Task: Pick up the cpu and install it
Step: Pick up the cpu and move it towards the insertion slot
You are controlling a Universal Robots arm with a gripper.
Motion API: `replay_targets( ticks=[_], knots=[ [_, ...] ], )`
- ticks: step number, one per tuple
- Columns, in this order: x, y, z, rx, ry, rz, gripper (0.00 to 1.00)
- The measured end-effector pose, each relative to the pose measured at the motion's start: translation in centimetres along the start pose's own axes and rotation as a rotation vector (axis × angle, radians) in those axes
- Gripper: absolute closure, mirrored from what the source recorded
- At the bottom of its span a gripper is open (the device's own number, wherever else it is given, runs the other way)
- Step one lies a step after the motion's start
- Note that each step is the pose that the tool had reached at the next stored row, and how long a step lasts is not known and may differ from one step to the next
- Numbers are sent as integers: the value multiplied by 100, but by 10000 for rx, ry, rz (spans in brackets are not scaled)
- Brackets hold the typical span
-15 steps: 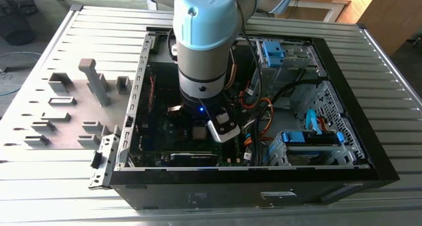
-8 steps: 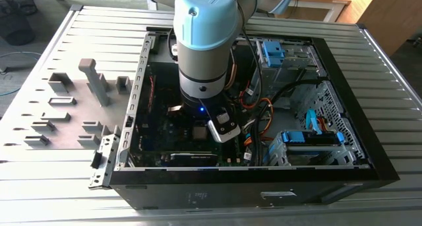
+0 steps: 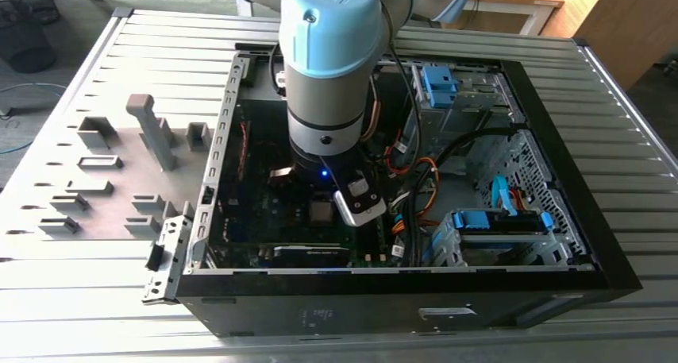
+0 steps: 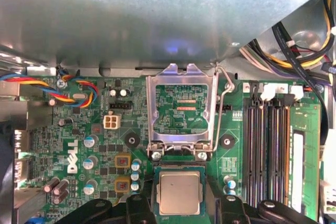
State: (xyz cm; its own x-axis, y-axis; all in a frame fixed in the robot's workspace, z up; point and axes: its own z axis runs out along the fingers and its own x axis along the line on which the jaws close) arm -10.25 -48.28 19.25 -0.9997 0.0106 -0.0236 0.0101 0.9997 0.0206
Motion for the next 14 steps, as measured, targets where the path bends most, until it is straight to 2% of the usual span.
replay_targets(
  ticks=[14],
  knots=[
    [1, 1, 20, 0, 0, 0, 53]
  ],
)
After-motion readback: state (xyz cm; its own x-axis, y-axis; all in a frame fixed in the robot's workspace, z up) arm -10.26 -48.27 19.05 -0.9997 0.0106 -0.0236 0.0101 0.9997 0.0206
